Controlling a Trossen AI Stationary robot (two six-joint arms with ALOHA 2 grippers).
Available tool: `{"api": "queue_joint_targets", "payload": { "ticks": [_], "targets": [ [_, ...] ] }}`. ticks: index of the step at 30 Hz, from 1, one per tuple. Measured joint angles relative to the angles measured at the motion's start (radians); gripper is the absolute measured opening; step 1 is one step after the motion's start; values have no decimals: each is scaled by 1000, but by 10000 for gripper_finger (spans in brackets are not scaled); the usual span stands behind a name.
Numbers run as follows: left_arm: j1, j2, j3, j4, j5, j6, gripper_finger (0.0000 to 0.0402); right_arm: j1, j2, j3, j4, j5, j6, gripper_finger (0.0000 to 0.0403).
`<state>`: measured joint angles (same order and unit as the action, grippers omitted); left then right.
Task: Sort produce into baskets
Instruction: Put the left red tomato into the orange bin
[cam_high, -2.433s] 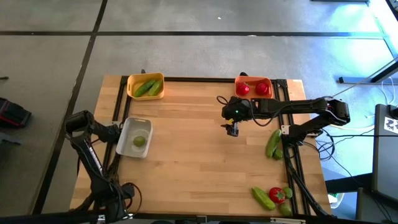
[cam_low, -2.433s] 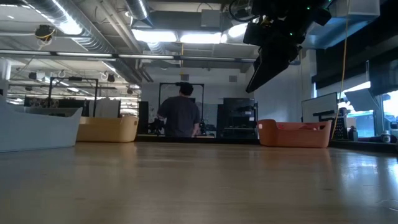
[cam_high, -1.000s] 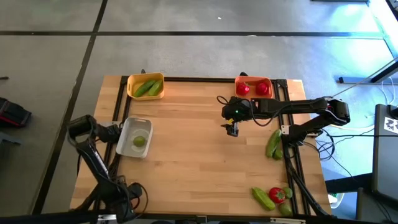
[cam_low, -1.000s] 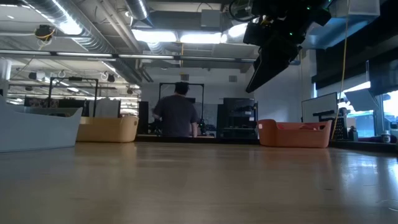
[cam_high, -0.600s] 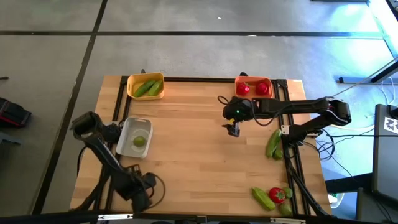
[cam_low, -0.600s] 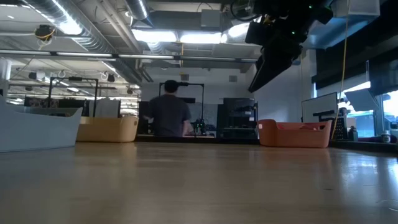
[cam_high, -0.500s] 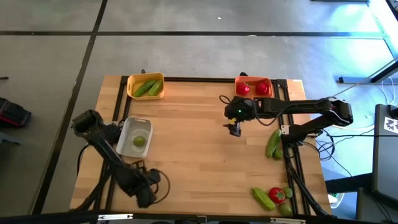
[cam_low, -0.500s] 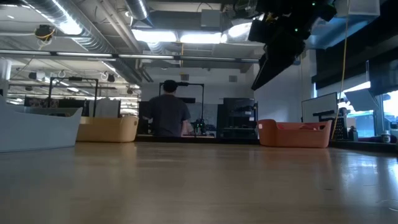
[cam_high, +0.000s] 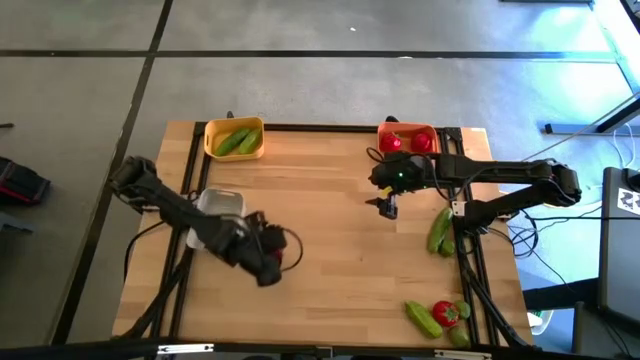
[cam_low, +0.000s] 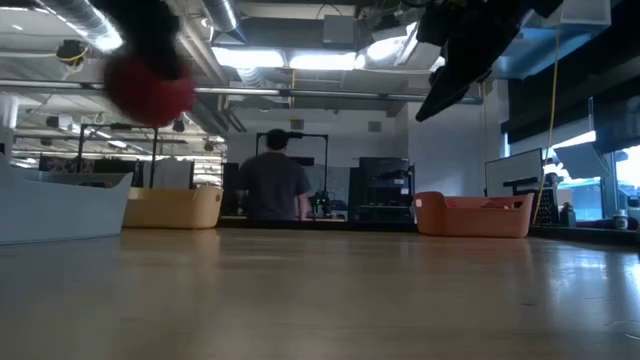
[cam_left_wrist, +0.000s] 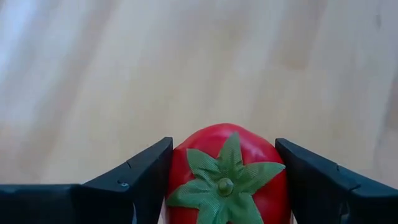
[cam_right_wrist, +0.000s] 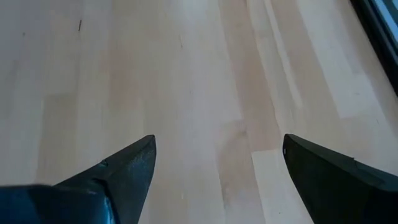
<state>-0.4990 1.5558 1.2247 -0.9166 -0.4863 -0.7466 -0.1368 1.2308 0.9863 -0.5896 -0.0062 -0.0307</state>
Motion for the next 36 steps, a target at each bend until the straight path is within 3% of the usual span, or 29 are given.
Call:
{"api": "queue_joint_targets", "payload": {
  "ticks": [7,19,28,36],
  "targets": [
    [143,0,-13,186,-78,304,262,0,0,-36,60,-12,4,339],
    [374,74,-148,673,-43,741,262,-1,2,-283,484,-3,27,339],
    [503,285,-165,970,118,802,263,-1,21,-312,513,87,26,339],
    [534,378,-165,1080,127,830,263,-1,114,-312,599,91,1,339]
  ]
}}
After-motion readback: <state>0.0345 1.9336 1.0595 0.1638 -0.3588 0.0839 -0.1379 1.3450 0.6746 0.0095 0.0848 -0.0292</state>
